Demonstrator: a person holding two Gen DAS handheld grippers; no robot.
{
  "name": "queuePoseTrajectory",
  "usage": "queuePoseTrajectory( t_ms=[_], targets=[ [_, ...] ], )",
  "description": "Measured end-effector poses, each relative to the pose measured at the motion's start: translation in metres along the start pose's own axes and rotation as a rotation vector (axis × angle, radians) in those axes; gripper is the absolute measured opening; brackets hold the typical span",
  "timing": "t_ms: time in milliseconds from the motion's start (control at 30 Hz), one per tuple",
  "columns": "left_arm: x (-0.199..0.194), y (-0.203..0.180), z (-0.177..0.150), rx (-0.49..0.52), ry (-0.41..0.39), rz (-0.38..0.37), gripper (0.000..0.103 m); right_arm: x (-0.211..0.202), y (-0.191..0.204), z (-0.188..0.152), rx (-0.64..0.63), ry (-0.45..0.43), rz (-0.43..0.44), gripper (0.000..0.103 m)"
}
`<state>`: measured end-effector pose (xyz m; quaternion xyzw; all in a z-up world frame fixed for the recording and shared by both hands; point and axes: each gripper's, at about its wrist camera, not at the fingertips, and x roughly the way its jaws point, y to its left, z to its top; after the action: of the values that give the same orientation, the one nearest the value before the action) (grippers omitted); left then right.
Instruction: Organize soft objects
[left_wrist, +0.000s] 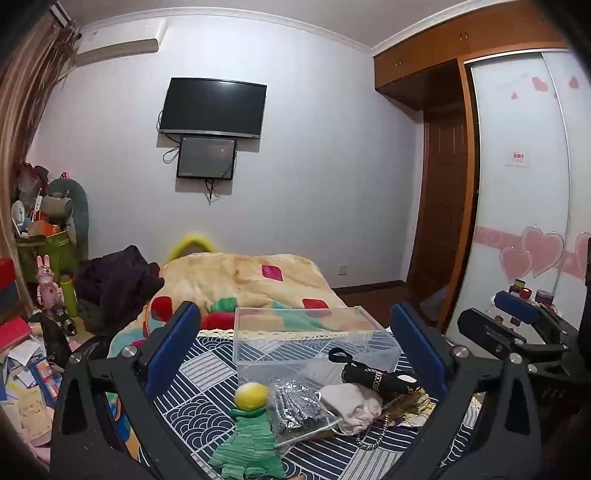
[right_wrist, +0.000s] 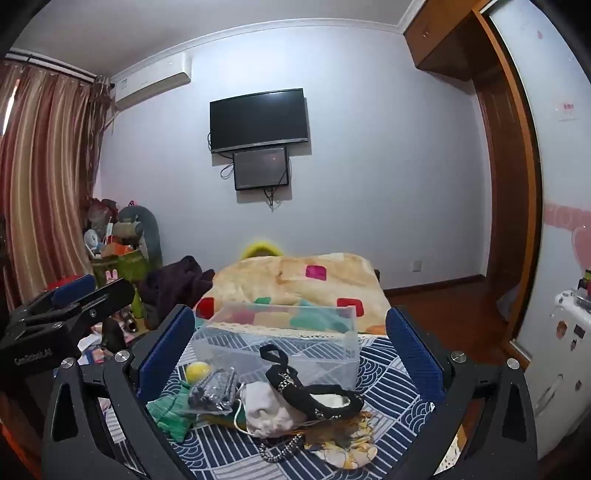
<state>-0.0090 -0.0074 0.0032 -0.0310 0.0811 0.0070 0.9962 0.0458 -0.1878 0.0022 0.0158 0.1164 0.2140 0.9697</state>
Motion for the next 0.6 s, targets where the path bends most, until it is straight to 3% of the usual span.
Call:
queuePoseTrajectory(
  t_ms=[67,600],
  targets=[
    [0.005,0.010,-0.001,-0.039,0.026,-0.019,0.103,0.000,0.001,0.000,-0.014,0.005,-0.003,0.103],
    [-0.001,0.010,0.005,-0.021,0.019,-0.020,0.103,-0.003,0.010,0.003,-0.037,-0.028,-0.011,0.103]
  ],
)
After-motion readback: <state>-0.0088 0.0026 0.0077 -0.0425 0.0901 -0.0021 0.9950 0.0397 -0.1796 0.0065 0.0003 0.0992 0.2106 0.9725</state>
